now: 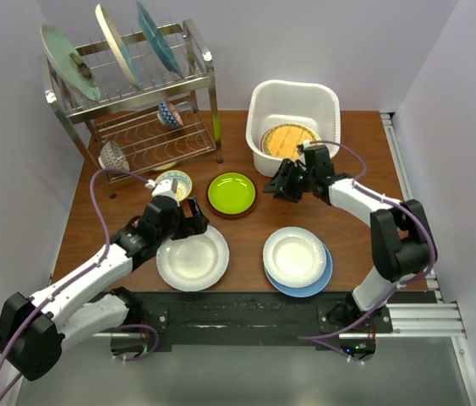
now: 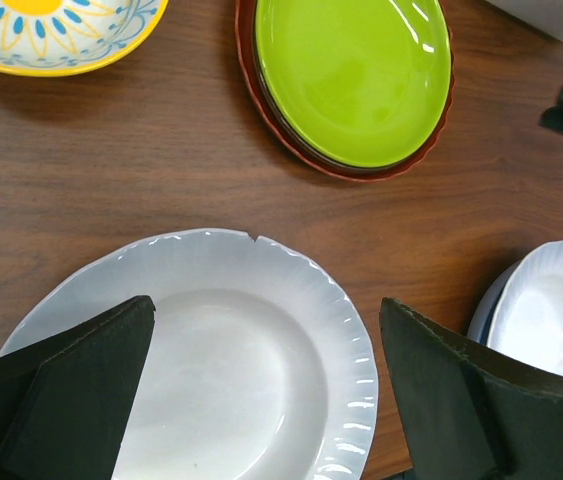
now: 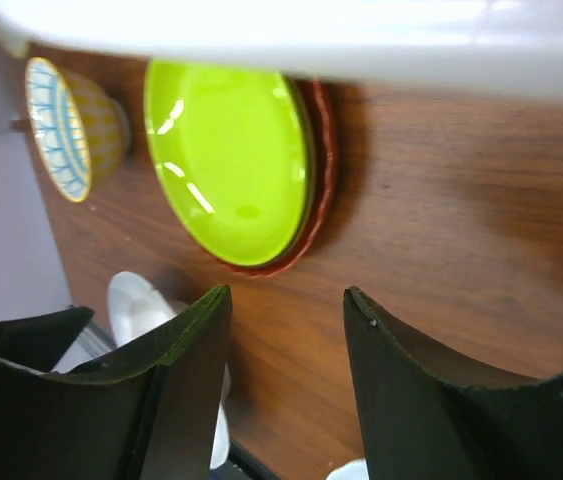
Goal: Place the plates into the plastic bin on the countertop
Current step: Pick up the plate at the center of the board.
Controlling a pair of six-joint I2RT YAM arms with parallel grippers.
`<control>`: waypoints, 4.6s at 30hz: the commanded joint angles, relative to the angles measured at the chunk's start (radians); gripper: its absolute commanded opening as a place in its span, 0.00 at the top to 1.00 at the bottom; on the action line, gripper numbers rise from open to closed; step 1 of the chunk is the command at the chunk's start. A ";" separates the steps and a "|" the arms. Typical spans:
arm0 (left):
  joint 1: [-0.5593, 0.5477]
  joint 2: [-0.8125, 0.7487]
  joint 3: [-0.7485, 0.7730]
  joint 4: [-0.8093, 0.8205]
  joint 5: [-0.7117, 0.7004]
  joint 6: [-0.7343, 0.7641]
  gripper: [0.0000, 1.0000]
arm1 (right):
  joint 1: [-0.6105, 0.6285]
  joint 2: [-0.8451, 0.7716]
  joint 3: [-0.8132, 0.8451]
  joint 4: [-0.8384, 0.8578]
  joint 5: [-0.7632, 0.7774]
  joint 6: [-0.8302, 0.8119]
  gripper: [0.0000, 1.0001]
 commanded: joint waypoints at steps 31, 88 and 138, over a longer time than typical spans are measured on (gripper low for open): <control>0.060 0.591 0.458 0.175 0.121 0.120 0.02 | 0.118 0.205 -0.049 0.310 0.104 0.086 0.65; 0.061 0.510 0.363 0.169 0.132 0.125 0.02 | 0.249 0.184 -0.139 0.227 0.383 0.031 0.66; 0.063 0.186 0.195 0.158 0.003 0.083 0.01 | 0.249 -0.193 -0.214 0.174 0.437 0.075 1.00</control>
